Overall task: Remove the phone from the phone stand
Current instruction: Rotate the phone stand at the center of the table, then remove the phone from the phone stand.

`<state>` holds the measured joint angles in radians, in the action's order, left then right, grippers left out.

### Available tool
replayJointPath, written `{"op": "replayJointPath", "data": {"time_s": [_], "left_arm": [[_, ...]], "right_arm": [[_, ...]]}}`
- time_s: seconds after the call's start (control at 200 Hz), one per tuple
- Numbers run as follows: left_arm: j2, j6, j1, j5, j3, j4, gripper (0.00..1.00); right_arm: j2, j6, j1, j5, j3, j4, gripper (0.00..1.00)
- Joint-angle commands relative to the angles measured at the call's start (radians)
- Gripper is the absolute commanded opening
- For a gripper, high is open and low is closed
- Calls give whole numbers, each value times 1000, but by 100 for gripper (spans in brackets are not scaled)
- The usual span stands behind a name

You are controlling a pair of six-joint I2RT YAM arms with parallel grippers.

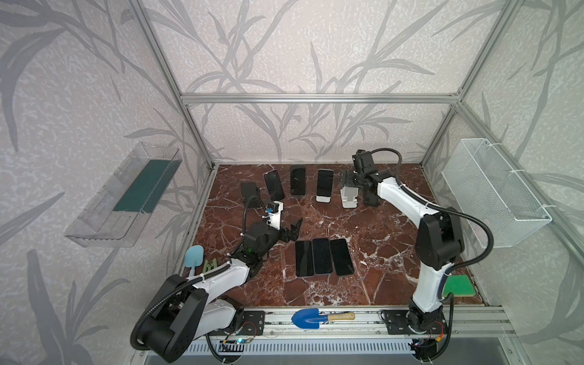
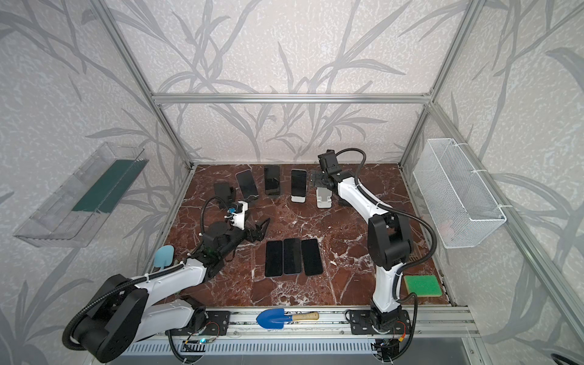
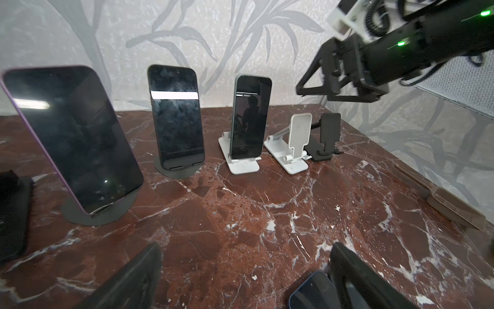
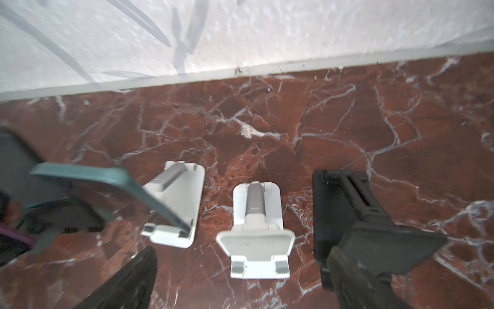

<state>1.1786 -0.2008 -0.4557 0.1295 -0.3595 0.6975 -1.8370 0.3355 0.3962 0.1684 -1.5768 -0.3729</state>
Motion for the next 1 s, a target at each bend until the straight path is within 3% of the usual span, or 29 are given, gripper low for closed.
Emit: {"op": "replayJointPath", "data": {"time_s": [0.0, 0.07, 0.205, 0.355, 0.505, 0.68, 0.89, 0.995], "left_arm": [[-62, 20, 9, -151, -88, -142, 99], [-71, -11, 23, -223, -151, -218, 99], [-43, -5, 75, -281, -345, -452, 99], [135, -117, 183, -278, -607, -720, 99], [373, -86, 183, -342, -891, -962, 99], [540, -156, 164, -423, -1082, -1090, 99], [704, -252, 118, -584, -1284, -1247, 99], [767, -282, 118, -588, -1348, -1254, 99]], "right_arm": [[194, -138, 49, -48, 100, 98, 99], [297, -188, 72, -103, 225, 182, 99], [531, -214, 109, -135, 617, 497, 99], [678, -247, 143, -160, 955, 788, 99], [695, -345, 201, -136, 1077, 888, 99], [580, -360, 250, -72, 1204, 1172, 99], [532, -455, 365, 7, 1158, 1077, 99], [520, -448, 391, -16, 1199, 1192, 99]]}}
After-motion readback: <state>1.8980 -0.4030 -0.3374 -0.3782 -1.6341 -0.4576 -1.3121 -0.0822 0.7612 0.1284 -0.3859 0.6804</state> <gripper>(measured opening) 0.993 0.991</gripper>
